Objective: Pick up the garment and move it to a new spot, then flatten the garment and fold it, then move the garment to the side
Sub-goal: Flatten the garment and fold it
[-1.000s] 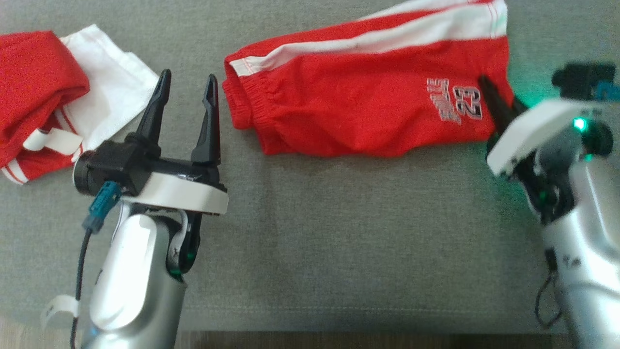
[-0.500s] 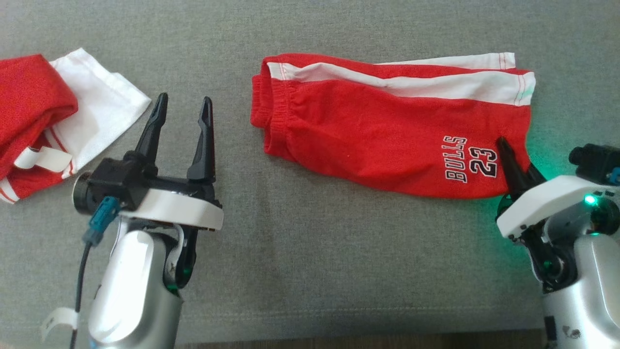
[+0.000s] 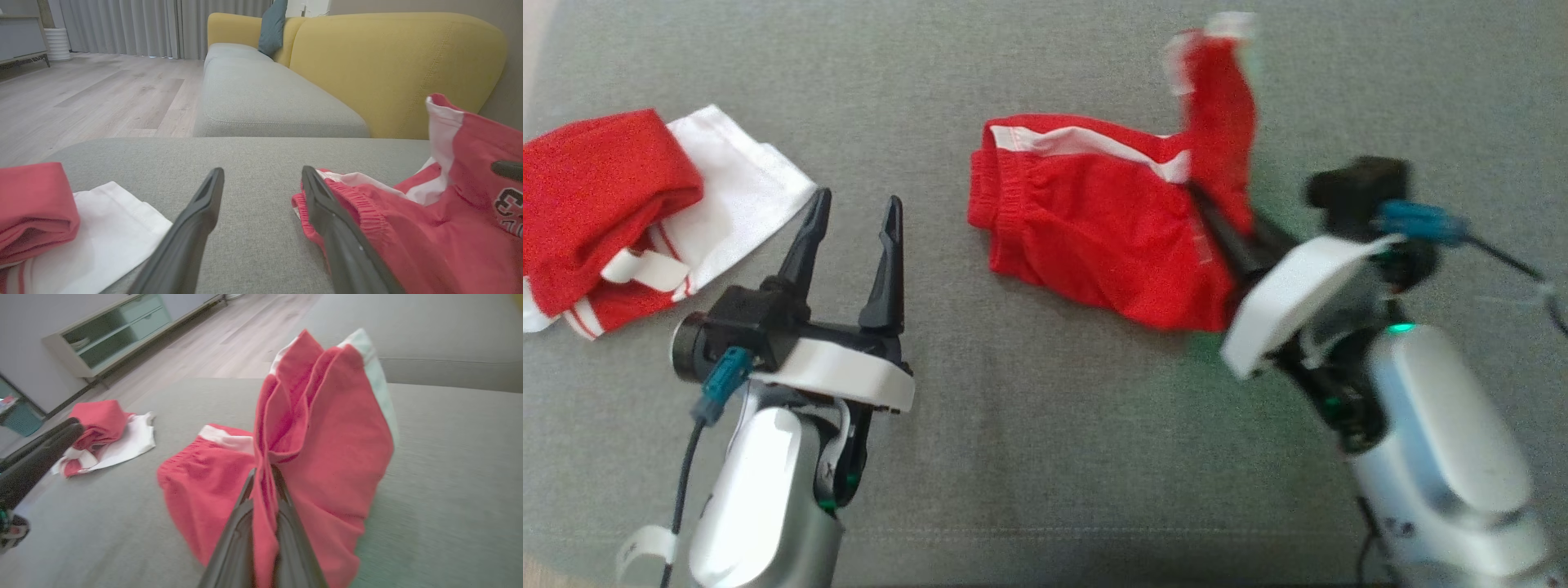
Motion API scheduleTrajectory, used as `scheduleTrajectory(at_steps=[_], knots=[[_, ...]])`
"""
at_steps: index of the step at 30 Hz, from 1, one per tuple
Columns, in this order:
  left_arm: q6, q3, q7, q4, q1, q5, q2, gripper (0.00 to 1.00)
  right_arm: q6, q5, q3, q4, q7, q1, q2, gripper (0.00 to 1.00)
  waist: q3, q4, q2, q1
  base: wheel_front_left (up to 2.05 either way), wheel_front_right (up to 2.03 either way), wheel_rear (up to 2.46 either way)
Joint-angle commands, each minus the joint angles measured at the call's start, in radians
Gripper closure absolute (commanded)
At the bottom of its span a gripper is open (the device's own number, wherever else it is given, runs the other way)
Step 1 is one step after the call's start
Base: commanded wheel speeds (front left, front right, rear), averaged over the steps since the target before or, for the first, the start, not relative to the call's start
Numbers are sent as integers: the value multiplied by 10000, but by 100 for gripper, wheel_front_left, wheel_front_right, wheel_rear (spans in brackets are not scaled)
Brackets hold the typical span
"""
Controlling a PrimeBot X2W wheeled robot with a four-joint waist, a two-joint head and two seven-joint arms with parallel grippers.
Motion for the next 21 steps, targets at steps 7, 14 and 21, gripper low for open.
scheduleTrajectory(at_steps=[7, 14, 21], knots=[[133, 116, -51, -237, 13, -81, 59, 0, -7, 883, 1729, 928, -540, -599, 779, 100, -179, 432, 0, 0, 0, 0, 0], [165, 92, -51, -263, 30, -76, 47, 0, -7, 1535, 2475, 2026, -1644, -959, 956, 67, -63, 535, 0, 0, 0, 0, 0], [193, 150, -51, -300, -13, 5, 54, 0, -7, 1660, 2821, 1857, -3975, -1323, 963, 0, -1, 392, 0, 0, 0, 0, 0]])
